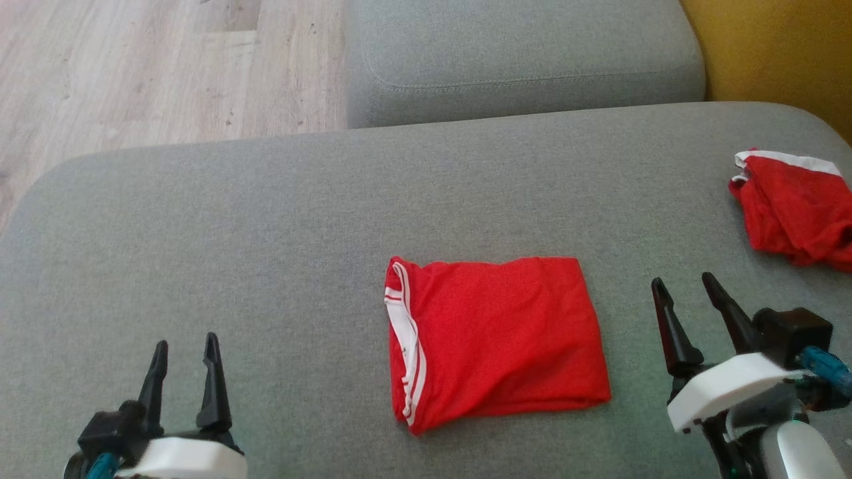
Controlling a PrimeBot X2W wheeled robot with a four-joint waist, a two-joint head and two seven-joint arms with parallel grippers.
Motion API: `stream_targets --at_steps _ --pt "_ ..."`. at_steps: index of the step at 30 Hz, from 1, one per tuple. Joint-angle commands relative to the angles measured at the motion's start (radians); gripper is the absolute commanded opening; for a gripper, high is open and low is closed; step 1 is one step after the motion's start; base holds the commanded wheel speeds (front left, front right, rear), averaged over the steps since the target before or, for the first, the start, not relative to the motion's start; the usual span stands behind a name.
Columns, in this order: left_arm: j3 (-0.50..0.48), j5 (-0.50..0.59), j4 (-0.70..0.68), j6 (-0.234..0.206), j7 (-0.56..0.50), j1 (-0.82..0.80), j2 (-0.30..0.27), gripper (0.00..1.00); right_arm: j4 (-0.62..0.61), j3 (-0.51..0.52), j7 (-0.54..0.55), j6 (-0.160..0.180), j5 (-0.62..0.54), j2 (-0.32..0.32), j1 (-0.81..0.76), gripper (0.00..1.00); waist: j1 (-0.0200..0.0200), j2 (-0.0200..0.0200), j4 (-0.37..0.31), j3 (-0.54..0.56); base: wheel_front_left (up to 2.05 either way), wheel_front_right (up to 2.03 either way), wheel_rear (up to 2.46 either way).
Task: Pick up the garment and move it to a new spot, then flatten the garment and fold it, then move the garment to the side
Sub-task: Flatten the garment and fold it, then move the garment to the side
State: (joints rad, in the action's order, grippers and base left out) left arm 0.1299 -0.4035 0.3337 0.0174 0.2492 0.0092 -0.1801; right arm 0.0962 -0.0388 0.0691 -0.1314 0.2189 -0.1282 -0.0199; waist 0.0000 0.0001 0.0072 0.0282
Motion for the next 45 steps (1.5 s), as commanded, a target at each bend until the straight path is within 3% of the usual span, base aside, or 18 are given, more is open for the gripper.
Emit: stream_targets --at_steps 1,6,13,22,25,26,27,28,33,39,45 --pt "-0.031 0.006 -0.036 -0.003 0.012 -0.033 -0.011 1.00 -0.030 -0.019 0.001 0.001 0.008 -0.003 0.026 1.00 0.0000 -0.0001 0.000 0.001 0.00 0.00 0.00" --pt "-0.034 0.005 -0.043 -0.006 0.012 -0.034 -0.011 1.00 -0.033 -0.045 0.094 0.001 0.043 0.014 0.068 1.00 0.0000 -0.0001 -0.006 -0.009 0.00 0.00 0.00" --pt "-0.024 0.009 -0.053 -0.004 0.006 -0.078 -0.017 1.00 0.042 -0.061 0.387 0.001 0.042 0.047 0.166 1.00 0.0000 -0.0001 0.005 -0.061 0.00 0.00 0.00" --pt "0.003 0.018 -0.045 0.011 0.003 -0.184 -0.009 1.00 0.210 -0.029 0.511 0.001 0.029 0.074 0.230 1.00 0.0000 -0.0001 0.048 -0.146 0.00 0.00 0.00" --pt "0.010 0.020 -0.034 0.017 0.005 -0.207 -0.003 1.00 0.248 -0.060 0.558 0.001 0.104 0.077 0.235 1.00 0.0000 -0.0001 0.057 -0.163 0.00 0.00 0.00" --pt "0.011 0.020 -0.030 0.019 0.006 -0.212 -0.001 1.00 0.252 -0.079 0.574 0.001 0.141 0.077 0.236 0.84 0.0000 -0.0001 0.058 -0.166 0.00 0.00 0.00" --pt "0.012 0.020 -0.025 0.020 0.006 -0.215 0.000 1.00 0.249 -0.098 0.584 0.001 0.164 0.077 0.239 0.30 0.0000 -0.0001 0.057 -0.168 0.00 0.00 0.00" --pt "0.011 0.020 -0.021 0.021 0.007 -0.217 0.000 1.00 0.241 -0.119 0.589 0.001 0.174 0.077 0.244 0.00 0.0000 -0.0001 0.055 -0.171 0.00 0.00 0.00" --pt "-0.012 0.017 -0.015 0.016 0.010 -0.213 -0.005 1.00 0.162 -0.198 0.577 0.001 0.176 0.005 0.307 0.00 0.0000 -0.0001 0.019 -0.184 0.00 0.00 0.00" --pt "-0.063 0.005 -0.041 0.009 0.012 -0.196 -0.013 1.00 0.088 -0.321 0.597 0.001 0.208 -0.160 0.505 0.00 0.0000 -0.0001 -0.071 -0.202 0.00 0.00 0.00" --pt "-0.079 0.023 -0.079 0.011 0.012 -0.206 -0.009 1.00 0.105 -0.365 0.596 0.001 0.272 -0.309 0.732 0.00 0.0000 -0.0001 -0.147 -0.244 0.00 0.00 0.00"
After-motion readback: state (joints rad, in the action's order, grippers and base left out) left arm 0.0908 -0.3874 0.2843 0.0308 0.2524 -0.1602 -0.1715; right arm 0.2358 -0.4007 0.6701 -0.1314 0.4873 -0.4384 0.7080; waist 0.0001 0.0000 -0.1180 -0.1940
